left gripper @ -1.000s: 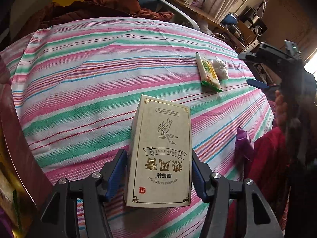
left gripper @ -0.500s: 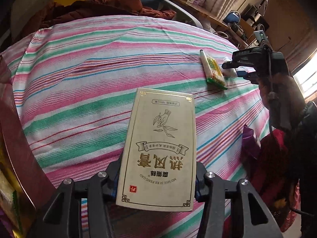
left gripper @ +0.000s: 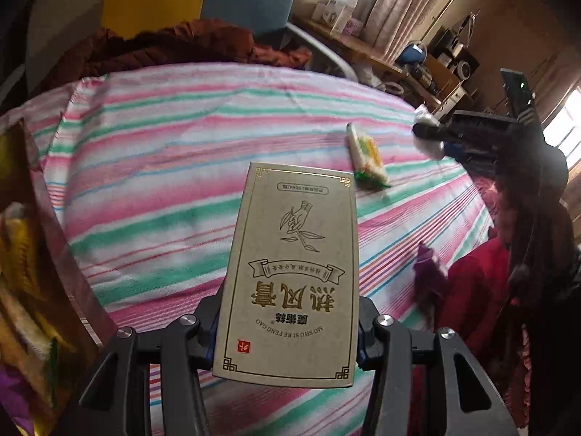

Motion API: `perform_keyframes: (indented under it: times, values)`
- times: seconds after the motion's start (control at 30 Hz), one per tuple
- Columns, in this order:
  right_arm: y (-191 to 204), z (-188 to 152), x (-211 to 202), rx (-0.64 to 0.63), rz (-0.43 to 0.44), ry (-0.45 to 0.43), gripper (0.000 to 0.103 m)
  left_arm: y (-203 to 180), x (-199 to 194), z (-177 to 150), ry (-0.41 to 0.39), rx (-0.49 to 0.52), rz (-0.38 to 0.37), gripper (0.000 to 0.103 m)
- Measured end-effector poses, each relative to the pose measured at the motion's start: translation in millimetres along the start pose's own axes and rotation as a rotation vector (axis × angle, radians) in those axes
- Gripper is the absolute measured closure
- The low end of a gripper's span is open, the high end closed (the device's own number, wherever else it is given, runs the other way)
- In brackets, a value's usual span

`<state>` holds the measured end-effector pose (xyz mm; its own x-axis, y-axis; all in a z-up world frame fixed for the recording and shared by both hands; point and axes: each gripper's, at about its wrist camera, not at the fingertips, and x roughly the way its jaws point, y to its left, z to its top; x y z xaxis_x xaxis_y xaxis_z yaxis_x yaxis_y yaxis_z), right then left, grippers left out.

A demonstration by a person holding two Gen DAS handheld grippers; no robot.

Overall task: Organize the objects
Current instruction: 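Carry the white box and white bundle into the gold tray and open both tools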

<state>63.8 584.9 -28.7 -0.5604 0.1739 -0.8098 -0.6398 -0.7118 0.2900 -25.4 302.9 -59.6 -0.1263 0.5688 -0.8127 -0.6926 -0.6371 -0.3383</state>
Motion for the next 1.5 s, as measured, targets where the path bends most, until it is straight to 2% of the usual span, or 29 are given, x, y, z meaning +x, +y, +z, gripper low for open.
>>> perform_keyframes:
  times: [0.2,0.43,0.6,0.8,0.97,1.07,1.2,1.27,1.3,1.33,1.4,1.47,1.5]
  values:
    - [68,-27,-9,-0.122,0.125,-0.002,0.070,26,-58,2,-0.121,-0.075,0.011,0.050]
    - [161,-58,-4,-0.236,0.274,0.046,0.070,86,-125,-16,-0.249,-0.203,0.105,0.050]
    - [235,-82,3,-0.350,0.366,0.089,0.070,136,-172,-43,-0.330,-0.314,0.190,0.050]
    - [309,-106,11,-0.470,0.415,0.124,0.070,182,-206,-81,-0.379,-0.432,0.254,0.050]
    - [349,-111,22,-0.527,0.421,0.141,0.069,219,-229,-120,-0.398,-0.539,0.305,0.050]
    - [369,-111,31,-0.551,0.421,0.155,0.069,231,-231,-139,-0.390,-0.588,0.309,0.050]
    - [394,-107,39,-0.588,0.408,0.147,0.066,233,-221,-147,-0.367,-0.608,0.301,0.050]
    - [403,-104,43,-0.587,0.395,0.133,0.054,238,-209,-144,-0.346,-0.623,0.310,0.050]
    - [405,-101,44,-0.583,0.390,0.128,0.041,237,-207,-145,-0.337,-0.629,0.315,0.049]
    - [406,-100,43,-0.575,0.393,0.120,0.035,240,-201,-144,-0.325,-0.643,0.320,0.048]
    - [406,-101,41,-0.575,0.399,0.119,0.032,244,-196,-143,-0.316,-0.653,0.313,0.039]
    - [403,-105,38,-0.587,0.396,0.113,0.019,248,-190,-142,-0.308,-0.672,0.316,0.031]
    - [400,-110,36,-0.599,0.391,0.111,0.019,247,-189,-142,-0.309,-0.671,0.321,0.029]
